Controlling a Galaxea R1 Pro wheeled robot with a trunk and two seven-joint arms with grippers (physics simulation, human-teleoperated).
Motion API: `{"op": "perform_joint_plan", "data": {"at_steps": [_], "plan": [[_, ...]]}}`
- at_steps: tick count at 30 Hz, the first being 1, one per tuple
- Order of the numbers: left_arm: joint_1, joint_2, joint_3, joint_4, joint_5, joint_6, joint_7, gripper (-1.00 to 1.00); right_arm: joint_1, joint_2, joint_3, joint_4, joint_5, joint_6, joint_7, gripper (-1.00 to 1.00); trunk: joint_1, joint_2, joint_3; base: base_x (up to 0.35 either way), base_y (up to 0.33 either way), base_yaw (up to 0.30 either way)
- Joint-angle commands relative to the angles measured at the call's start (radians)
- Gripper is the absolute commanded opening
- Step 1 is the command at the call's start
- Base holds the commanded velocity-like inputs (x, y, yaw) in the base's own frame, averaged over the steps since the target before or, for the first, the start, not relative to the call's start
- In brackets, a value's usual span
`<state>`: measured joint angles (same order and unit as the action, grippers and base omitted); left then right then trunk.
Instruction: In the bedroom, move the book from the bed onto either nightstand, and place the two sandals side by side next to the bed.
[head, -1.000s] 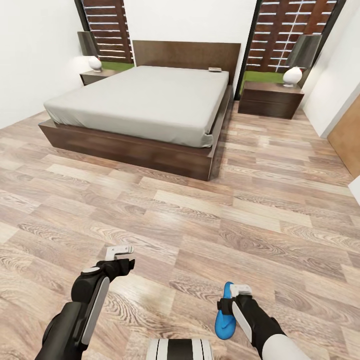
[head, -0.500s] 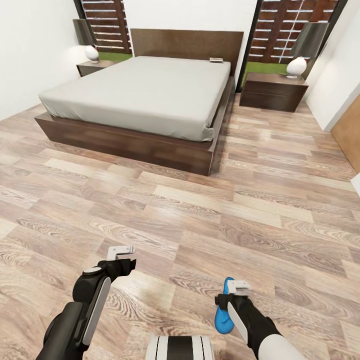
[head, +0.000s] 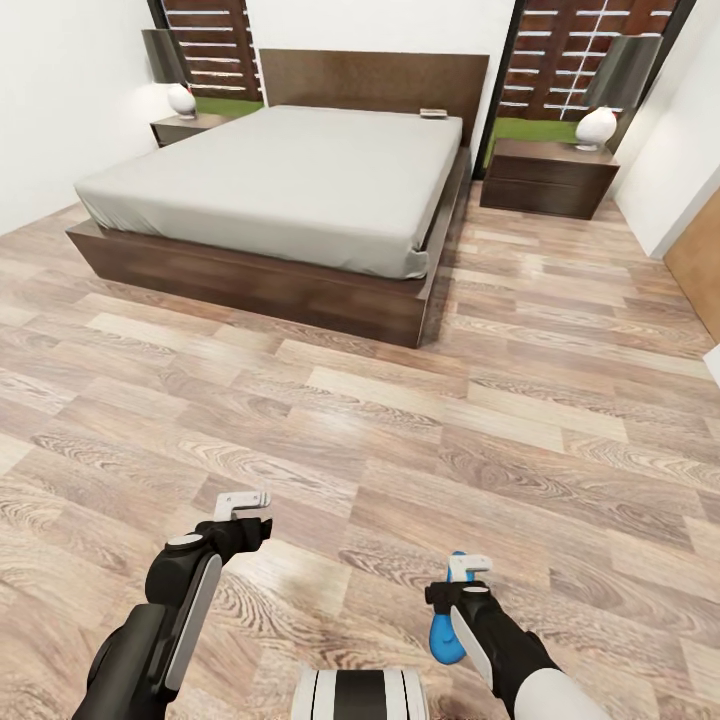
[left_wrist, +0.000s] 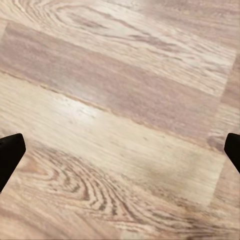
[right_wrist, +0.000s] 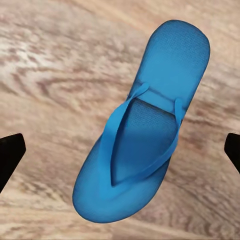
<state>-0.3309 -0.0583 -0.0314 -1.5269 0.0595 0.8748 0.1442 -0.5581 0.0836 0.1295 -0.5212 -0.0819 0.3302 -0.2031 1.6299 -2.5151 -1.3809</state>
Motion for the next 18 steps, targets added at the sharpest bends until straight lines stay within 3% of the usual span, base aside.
{"op": "perform_joint_plan", "data": {"at_steps": [1, 18], "plan": [[0.0, 0.0, -0.001, -0.001, 0.006, 0.004, 0.008, 1.0, 0.0, -0.001, 0.008, -0.001, -0.009, -0.006, -0.009, 1.0, 0.0, -0.001, -0.005, 0.0, 0.0, 0.0], [0.0, 0.0, -0.002, -0.001, 0.006, 0.004, 0.008, 1.0, 0.0, -0.002, 0.005, 0.0, -0.013, -0.026, -0.015, 1.0, 0.008, -0.005, -0.07, 0.0, 0.0, 0.0]]}}
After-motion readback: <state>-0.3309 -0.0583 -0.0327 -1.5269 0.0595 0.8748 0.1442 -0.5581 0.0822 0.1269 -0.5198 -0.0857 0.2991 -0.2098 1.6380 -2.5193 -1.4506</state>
